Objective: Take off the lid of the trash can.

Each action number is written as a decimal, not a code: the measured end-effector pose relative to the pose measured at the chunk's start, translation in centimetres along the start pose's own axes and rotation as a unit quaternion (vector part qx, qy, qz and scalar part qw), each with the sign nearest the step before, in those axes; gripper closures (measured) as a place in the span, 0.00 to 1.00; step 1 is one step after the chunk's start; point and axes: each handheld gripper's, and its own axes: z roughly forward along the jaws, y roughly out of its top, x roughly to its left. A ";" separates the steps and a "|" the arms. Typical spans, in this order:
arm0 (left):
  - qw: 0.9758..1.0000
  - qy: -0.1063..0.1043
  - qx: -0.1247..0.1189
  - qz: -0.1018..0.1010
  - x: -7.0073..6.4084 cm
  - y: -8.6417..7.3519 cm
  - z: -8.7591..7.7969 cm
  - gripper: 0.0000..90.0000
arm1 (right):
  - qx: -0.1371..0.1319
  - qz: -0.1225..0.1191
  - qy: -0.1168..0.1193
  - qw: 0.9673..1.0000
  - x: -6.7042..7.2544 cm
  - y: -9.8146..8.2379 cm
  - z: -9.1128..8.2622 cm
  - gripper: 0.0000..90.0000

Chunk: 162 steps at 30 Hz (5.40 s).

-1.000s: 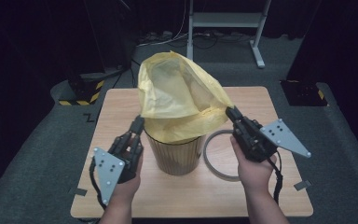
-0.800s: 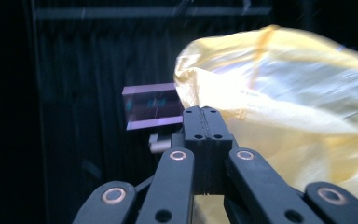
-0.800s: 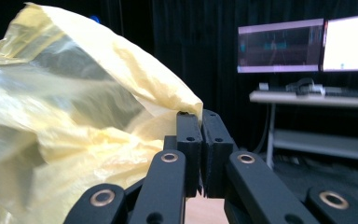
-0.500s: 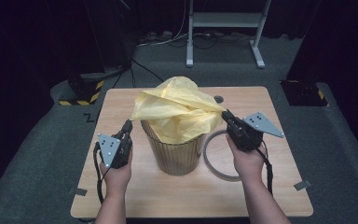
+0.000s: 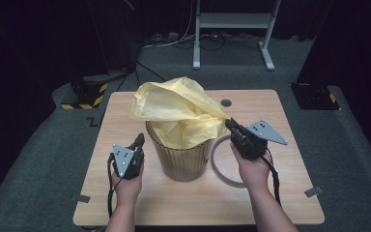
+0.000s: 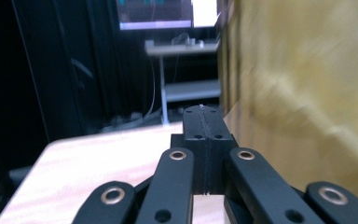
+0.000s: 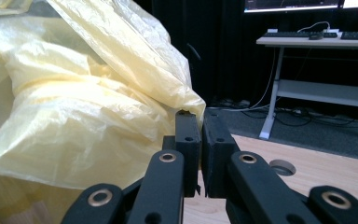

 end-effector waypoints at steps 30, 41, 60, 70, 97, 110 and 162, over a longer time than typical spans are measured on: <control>0.992 -0.080 -0.084 -0.059 1.9 6.5 1.4 0.90 | -0.029 -0.015 -0.005 0.999 0.3 1.0 -1.9 0.85; 0.982 -0.089 -0.164 -0.038 -0.2 9.2 -6.6 1.00 | -0.018 -0.017 -0.010 1.000 0.0 0.9 -0.8 0.93; 0.987 -0.072 -0.135 -0.042 -1.5 6.8 -6.2 1.00 | -0.107 -0.036 -0.002 0.994 2.9 3.5 -6.5 0.62; 0.988 -0.078 -0.128 -0.036 -2.3 6.9 -5.7 1.00 | -0.118 -0.054 0.017 0.991 5.8 3.5 -7.2 0.61; 0.989 -0.077 -0.122 -0.036 -2.8 6.9 -5.2 1.00 | -0.028 -0.043 0.043 0.998 6.9 0.7 -3.4 0.60; 0.990 -0.064 -0.121 -0.036 -2.1 7.1 -5.4 1.00 | -0.028 -0.053 0.025 0.998 5.5 0.9 -3.3 1.00; 0.992 -0.092 0.079 -0.039 -0.6 -3.5 -2.5 1.00 | -0.006 -0.064 0.029 0.998 2.8 -0.9 -2.7 1.00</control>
